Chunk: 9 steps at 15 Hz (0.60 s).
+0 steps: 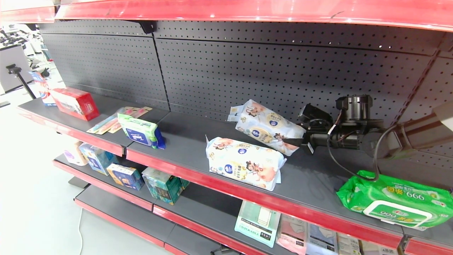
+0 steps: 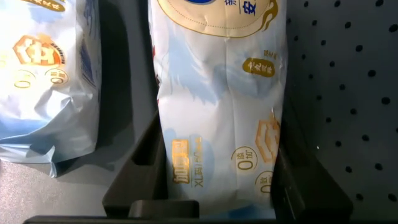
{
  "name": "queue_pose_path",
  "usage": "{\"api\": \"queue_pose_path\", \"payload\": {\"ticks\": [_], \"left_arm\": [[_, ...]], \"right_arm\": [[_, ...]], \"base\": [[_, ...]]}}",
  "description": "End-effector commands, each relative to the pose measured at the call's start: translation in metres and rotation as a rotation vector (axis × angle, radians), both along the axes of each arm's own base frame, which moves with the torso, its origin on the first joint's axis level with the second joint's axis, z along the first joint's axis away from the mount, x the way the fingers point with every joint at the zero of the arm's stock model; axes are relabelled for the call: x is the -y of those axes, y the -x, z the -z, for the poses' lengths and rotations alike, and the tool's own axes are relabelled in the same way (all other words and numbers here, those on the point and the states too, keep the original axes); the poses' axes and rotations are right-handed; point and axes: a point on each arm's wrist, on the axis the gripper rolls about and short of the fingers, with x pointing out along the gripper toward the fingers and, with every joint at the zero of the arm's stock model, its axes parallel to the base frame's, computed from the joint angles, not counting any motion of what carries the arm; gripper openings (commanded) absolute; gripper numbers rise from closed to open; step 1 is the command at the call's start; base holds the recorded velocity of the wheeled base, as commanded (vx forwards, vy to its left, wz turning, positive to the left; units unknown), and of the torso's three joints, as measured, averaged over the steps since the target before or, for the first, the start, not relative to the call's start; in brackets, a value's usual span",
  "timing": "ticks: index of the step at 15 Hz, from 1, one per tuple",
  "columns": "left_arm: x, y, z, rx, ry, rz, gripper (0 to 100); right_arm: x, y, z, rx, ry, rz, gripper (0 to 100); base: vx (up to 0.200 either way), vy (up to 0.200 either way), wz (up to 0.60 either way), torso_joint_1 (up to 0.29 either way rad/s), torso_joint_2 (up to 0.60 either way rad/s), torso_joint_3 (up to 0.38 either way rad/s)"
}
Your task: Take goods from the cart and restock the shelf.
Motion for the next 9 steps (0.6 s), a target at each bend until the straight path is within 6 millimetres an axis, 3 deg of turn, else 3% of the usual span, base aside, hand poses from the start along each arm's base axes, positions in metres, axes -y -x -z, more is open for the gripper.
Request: {"api": "queue_pose_path", "payload": {"ticks": [1,9], "left_arm": [[0.0000,-0.0001,0.0000,-0.001,0.000,0.001,100],[0.0000,-0.0001,0.0000,-0.001,0.000,-0.001,100]], "right_arm": [[0.0019,-0.0004,0.0015,-0.011,-0.006,0.012,0],[0.0029,0.0009,0.0046,-0.111,-0.052,0.059,0]], "base": [[0.000,0.000,0.00,0.000,0.00,0.000],[0.000,0.000,0.00,0.000,0.00,0.000]]}}
